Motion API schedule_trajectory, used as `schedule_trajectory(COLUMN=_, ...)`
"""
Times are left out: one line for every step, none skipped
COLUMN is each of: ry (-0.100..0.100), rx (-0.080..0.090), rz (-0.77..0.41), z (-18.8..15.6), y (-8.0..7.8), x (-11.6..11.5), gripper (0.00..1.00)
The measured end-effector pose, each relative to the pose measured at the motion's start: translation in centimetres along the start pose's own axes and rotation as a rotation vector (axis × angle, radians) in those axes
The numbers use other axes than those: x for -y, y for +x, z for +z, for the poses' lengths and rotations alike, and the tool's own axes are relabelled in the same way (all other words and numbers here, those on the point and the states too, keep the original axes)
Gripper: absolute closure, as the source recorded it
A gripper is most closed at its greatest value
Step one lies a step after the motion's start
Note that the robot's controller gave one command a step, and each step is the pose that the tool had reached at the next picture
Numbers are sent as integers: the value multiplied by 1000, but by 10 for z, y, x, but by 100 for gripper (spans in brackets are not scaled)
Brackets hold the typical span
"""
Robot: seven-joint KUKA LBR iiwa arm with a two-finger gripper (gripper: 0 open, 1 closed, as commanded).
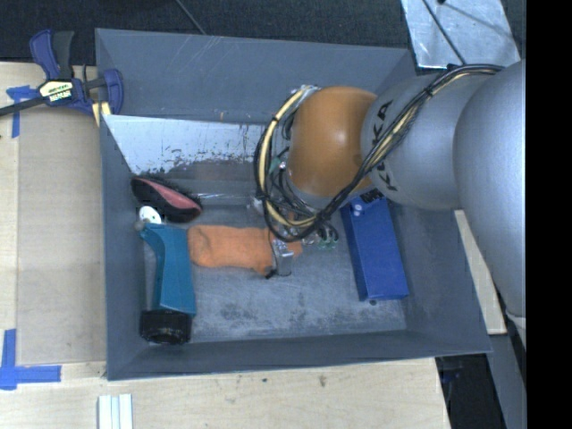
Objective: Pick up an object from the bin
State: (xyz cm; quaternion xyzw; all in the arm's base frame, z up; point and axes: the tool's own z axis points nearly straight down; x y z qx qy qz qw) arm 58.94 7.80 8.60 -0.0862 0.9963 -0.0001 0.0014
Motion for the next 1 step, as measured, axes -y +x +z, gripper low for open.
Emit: schedule_trajectory(ry=-1, rx=1, rz=1, z=0, y=0, x=0, gripper=100)
